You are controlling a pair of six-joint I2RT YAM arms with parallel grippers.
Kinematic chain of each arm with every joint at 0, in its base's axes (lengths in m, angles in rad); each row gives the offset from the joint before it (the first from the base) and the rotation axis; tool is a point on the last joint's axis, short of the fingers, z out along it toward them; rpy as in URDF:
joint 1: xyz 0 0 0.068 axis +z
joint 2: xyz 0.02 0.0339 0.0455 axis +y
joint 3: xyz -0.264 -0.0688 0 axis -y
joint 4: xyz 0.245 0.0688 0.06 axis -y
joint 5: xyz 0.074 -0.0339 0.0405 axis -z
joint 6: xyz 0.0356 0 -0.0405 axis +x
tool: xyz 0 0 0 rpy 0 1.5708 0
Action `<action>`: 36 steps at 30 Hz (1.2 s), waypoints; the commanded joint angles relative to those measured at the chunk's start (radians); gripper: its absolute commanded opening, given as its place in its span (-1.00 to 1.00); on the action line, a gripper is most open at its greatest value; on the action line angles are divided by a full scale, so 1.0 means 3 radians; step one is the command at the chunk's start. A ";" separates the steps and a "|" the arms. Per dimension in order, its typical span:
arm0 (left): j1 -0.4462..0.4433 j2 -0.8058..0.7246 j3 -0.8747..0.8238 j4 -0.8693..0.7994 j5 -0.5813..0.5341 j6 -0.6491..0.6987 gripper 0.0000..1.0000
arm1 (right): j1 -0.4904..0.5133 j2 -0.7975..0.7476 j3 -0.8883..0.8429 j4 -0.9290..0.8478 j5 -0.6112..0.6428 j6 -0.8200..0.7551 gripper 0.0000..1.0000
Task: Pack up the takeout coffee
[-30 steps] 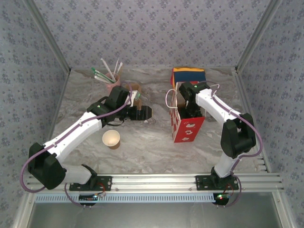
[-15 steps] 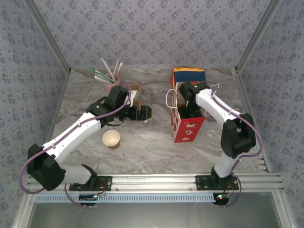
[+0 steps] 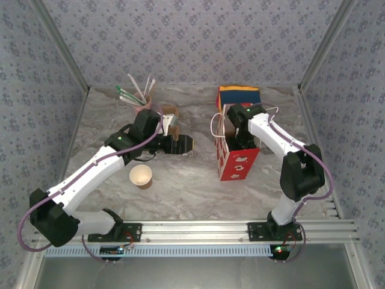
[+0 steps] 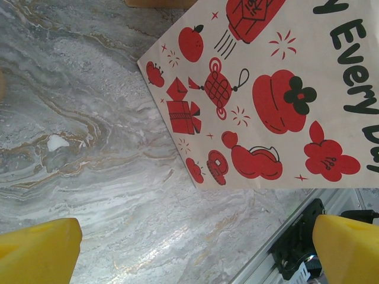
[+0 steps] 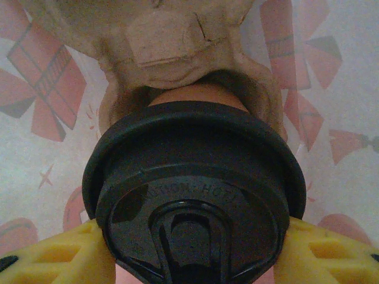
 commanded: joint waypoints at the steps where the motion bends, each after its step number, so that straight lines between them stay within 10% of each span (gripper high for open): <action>1: -0.0022 -0.0039 -0.0004 0.0019 0.0018 0.0041 0.99 | -0.0020 0.0280 -0.0235 0.0185 0.0022 -0.0040 0.18; 36: -0.0121 0.0108 0.0061 -0.0081 -0.0126 0.0061 0.99 | -0.0001 0.0352 -0.0206 0.0232 0.0022 -0.0060 0.18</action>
